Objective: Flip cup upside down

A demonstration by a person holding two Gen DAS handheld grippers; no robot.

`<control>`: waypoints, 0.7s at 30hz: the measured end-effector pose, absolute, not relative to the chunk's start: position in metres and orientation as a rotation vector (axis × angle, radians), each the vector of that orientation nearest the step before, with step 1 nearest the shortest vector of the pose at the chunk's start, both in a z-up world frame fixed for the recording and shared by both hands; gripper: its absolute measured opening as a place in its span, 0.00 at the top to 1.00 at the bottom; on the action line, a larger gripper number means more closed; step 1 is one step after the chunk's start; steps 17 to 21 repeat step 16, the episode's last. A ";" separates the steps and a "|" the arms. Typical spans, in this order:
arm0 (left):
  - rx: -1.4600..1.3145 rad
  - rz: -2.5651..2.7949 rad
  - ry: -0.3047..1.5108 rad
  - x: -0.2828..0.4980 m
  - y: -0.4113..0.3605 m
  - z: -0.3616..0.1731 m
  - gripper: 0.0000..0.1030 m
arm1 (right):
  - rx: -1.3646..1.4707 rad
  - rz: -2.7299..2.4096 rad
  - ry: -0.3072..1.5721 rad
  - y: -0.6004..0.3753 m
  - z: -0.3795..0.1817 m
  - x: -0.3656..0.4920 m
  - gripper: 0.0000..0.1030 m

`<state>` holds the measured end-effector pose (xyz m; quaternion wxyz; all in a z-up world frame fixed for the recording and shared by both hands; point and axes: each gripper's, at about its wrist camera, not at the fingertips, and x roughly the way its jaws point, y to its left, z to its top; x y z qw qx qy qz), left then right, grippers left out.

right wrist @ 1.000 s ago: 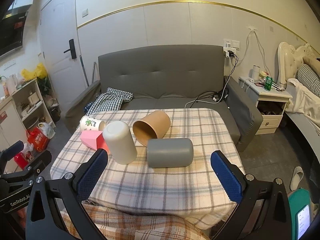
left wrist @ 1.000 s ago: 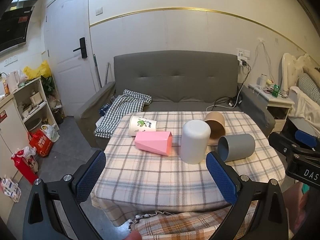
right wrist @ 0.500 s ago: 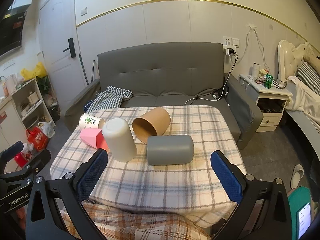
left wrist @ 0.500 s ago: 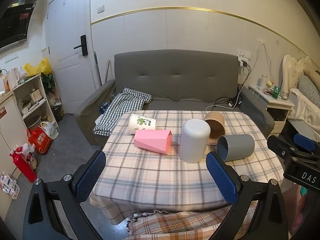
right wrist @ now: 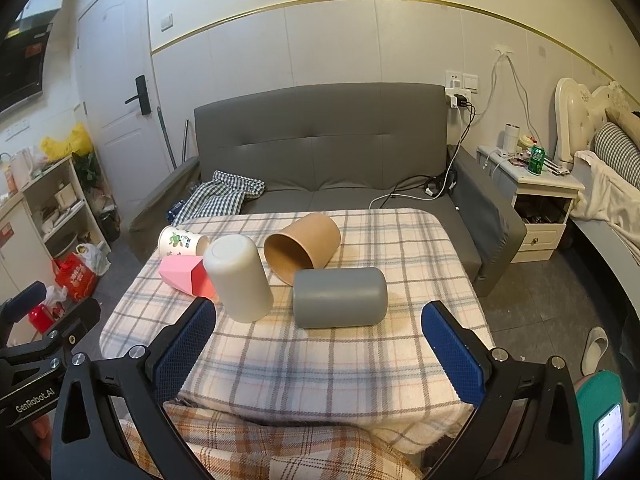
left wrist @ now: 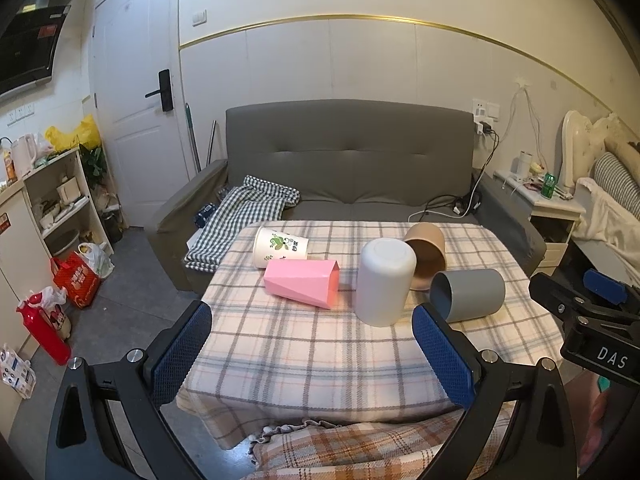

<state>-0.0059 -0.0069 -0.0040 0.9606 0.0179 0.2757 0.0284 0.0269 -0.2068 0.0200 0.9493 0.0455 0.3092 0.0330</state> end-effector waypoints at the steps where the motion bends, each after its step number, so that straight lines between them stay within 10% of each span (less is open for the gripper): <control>1: 0.037 0.059 0.559 -0.006 -0.007 -0.004 0.00 | 0.094 0.067 0.629 -0.207 0.021 0.028 0.00; 21: 0.031 0.053 0.562 -0.006 -0.006 -0.005 0.00 | 0.097 0.076 0.640 -0.205 0.014 0.026 0.00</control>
